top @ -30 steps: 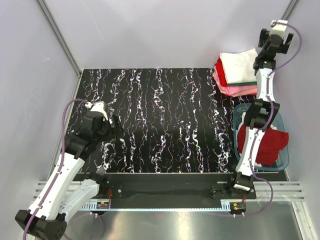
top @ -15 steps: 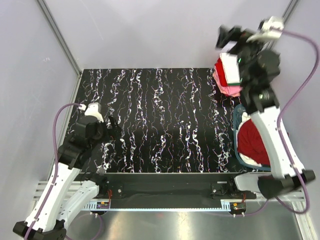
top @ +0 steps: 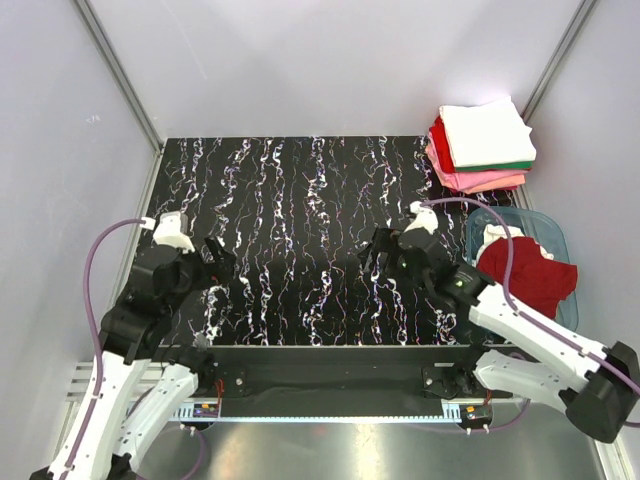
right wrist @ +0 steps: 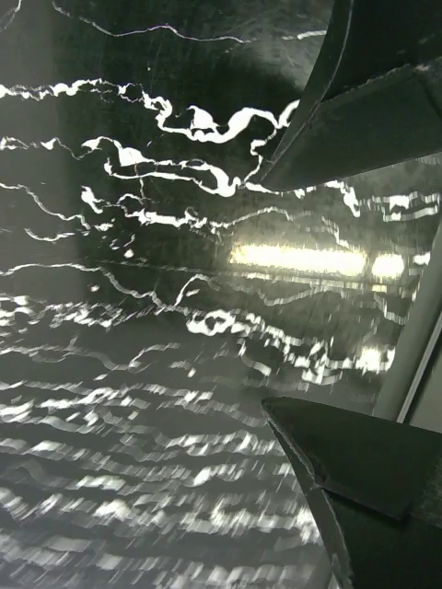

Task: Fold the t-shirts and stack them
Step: Reset both grippers

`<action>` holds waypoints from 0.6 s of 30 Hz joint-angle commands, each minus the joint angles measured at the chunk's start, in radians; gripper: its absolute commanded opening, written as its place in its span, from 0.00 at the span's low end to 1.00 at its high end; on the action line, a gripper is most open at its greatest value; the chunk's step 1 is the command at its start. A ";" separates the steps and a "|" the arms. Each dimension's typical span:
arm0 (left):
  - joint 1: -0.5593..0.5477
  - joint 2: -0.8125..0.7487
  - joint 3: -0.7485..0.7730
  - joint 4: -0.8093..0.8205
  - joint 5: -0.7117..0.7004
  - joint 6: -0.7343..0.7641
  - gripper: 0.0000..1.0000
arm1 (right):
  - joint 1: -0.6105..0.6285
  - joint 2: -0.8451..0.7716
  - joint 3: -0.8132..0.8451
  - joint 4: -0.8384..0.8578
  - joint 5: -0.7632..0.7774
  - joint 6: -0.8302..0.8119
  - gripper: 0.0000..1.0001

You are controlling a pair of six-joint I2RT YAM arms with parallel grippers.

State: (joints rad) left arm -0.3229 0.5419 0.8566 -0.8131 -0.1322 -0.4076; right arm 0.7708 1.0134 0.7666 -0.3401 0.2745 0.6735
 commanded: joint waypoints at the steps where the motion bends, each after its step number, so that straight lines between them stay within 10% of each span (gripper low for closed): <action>1: 0.004 -0.043 -0.002 0.060 -0.006 0.016 0.99 | 0.004 -0.090 0.014 0.003 0.048 0.129 1.00; 18: 0.004 -0.157 -0.005 0.060 -0.017 0.003 0.99 | 0.019 -0.214 -0.113 0.042 -0.012 0.221 1.00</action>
State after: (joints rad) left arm -0.3222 0.4004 0.8566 -0.8066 -0.1356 -0.4084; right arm 0.7784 0.8238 0.6556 -0.3264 0.2588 0.8688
